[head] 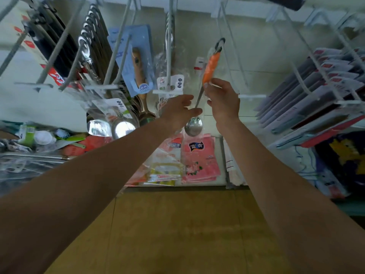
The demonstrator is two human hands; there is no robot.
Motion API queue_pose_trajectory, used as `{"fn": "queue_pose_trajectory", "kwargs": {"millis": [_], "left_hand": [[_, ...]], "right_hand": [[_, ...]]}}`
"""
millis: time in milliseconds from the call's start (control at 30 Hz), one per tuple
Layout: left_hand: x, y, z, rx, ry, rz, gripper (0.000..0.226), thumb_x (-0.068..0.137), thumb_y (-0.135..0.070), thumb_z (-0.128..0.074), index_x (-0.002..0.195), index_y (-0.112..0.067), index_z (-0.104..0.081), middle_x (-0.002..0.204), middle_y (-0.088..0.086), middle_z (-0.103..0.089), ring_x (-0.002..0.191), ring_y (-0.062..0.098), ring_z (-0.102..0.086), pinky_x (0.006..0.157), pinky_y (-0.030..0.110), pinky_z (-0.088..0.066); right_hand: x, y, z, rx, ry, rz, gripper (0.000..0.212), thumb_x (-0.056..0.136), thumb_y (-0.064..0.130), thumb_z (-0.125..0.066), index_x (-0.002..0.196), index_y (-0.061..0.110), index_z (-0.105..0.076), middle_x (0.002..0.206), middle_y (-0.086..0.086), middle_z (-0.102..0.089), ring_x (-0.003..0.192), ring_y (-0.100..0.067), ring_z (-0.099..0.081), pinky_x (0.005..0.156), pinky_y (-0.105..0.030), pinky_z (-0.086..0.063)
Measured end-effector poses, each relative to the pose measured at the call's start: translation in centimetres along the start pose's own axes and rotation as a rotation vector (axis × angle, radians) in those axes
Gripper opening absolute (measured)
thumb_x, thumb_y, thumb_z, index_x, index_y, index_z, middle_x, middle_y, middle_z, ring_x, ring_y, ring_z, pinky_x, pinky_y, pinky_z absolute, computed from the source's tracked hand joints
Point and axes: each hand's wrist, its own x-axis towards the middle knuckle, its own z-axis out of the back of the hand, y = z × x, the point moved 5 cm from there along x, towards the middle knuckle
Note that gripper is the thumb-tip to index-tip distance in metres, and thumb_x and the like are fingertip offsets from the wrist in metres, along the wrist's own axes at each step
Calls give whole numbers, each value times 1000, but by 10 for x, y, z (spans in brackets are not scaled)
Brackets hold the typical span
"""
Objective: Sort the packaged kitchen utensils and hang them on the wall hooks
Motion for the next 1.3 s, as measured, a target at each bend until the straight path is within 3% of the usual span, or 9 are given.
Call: {"fn": "queue_pose_trajectory", "kwargs": {"millis": [100,200,367,500,600,800,1000,1133,1300], "left_hand": [[-10,3,6,14,-15,-14,65,81,-19,-78,140,-17,-50,139,6,-53,123,20,-53,105,40,-45],[-27,10,14,76,-17,-37,63,83,-24,-76,140,-16,-50,138,3,-53,121,18,-54,103,35,-46],[-66,20,53,332,-101,-186,50,91,-31,-66,138,-19,-52,138,1,-56,123,11,-51,96,16,-35],[-106,34,113,528,-220,-303,40,91,-34,-66,126,-14,-61,125,8,-62,115,25,-57,97,30,-44],[-138,54,174,637,-326,-314,47,91,-36,-64,132,-13,-56,138,12,-52,127,30,-47,105,37,-38],[-223,109,318,682,-537,-155,61,94,-49,-54,144,-15,-45,153,12,-34,140,30,-31,115,44,-29],[-336,166,448,665,-702,-40,59,96,-46,-53,144,-13,-44,151,13,-38,141,28,-30,116,44,-28],[-415,201,526,633,-817,40,58,97,-45,-52,146,-15,-41,154,9,-34,143,26,-27,116,38,-22],[-512,242,610,587,-959,131,61,96,-48,-51,145,-14,-41,153,9,-36,141,26,-31,114,42,-29]], "right_hand": [[-14,0,5,37,-85,51,40,86,8,-74,124,1,-61,117,-11,-68,83,2,-63,66,-4,-48],[-30,-7,6,-33,-114,99,34,88,7,-71,120,-3,-61,117,-16,-66,76,11,-61,68,-3,-46],[-76,-25,-17,-264,49,204,31,98,28,-59,120,8,-66,115,-2,-69,105,-10,-64,90,-21,-51],[-118,-27,-63,-520,245,354,36,101,35,-52,128,14,-62,128,0,-63,111,-5,-58,89,-17,-48],[-153,-26,-114,-619,389,490,34,102,32,-51,128,12,-62,126,0,-62,100,12,-56,85,-8,-45],[-240,-25,-246,-782,659,674,50,100,47,-43,136,14,-56,139,-7,-56,131,-20,-48,107,-38,-42],[-355,-29,-378,-823,884,754,51,102,46,-44,141,15,-50,146,-8,-49,135,-20,-44,108,-30,-37],[-441,-28,-460,-796,1003,817,51,101,45,-45,139,12,-53,141,-10,-53,128,-25,-52,105,-36,-42],[-548,-31,-546,-827,1138,935,53,102,45,-44,144,14,-48,149,-8,-46,139,-22,-40,112,-35,-34]]}}
